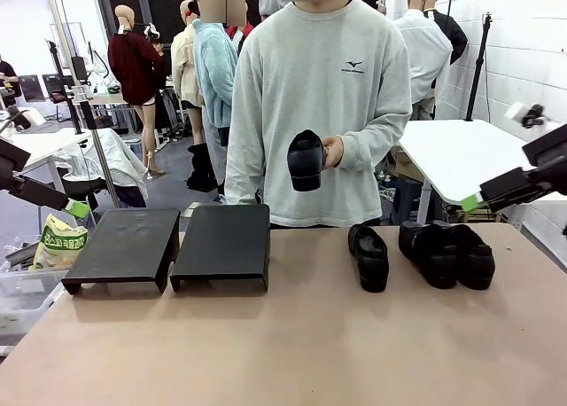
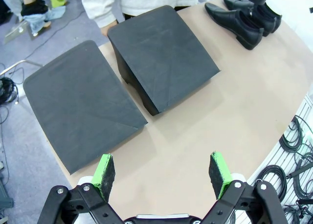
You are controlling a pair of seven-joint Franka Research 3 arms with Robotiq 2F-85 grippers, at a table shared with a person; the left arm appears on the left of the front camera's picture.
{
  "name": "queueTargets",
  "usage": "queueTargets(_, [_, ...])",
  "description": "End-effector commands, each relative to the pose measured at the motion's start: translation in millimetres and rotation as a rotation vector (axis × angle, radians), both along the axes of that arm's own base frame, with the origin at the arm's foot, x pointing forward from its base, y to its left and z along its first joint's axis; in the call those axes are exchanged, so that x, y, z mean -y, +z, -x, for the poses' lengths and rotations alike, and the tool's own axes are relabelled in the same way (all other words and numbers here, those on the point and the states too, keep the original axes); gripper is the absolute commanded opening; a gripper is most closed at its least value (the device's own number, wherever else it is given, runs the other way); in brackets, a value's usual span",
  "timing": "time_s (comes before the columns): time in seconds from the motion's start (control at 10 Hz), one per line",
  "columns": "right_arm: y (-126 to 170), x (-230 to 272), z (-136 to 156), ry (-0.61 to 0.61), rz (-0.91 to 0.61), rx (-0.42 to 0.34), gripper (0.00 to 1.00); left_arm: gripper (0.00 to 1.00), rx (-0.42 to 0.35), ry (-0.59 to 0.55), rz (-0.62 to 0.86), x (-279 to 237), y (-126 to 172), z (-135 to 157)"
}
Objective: Organize the shoes by placing them on the stand.
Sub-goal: Pick up one Shoe and place it in the middle of the table.
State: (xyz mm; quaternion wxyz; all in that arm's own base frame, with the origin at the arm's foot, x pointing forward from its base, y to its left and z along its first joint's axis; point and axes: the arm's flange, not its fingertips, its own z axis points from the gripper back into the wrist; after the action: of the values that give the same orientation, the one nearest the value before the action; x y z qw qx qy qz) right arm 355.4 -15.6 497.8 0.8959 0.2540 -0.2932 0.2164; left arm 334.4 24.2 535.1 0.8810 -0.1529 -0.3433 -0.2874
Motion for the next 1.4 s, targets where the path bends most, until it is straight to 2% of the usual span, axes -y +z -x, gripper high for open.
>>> queueTargets(0.0, [3.5,-18.4,-38.0,-0.027,0.121,-0.116,1.0,1.0,0.001,-0.006,-0.001,-1.7,-1.0,-0.6])
queueTargets(0.4, [-19.8,-41.6,-91.5,-0.047,0.282,-0.269,1.0,1.0,0.001,-0.006,-0.001,-1.7,-1.0,-0.6])
queueTargets(0.7, [-46.2,-53.6,-117.8,-0.018,0.305,-0.339,1.0,1.0,0.001,-0.006,-0.001,-1.7,-1.0,-0.6])
queueTargets(0.8, [-42.5,-47.1,-100.9,-0.035,0.284,-0.278,1.0,1.0,0.001,-0.006,-0.001,-1.7,-1.0,-0.6])
queueTargets(1.1, [-49.0,-50.7,-109.5,-0.028,0.298,-0.299,1.0,1.0,0.001,-0.006,-0.001,-1.7,-1.0,-0.6])
queueTargets(1.2, [-42.2,-67.7,-105.5,-0.105,0.444,-0.3,1.0,1.0,0.001,-0.006,-0.001,-1.7,-1.0,-0.6])
queueTargets(1.3, [-41.1,-79.1,-114.9,-0.122,0.518,-0.309,1.0,1.0,0.001,-0.006,-0.001,-1.7,-1.0,-0.6])
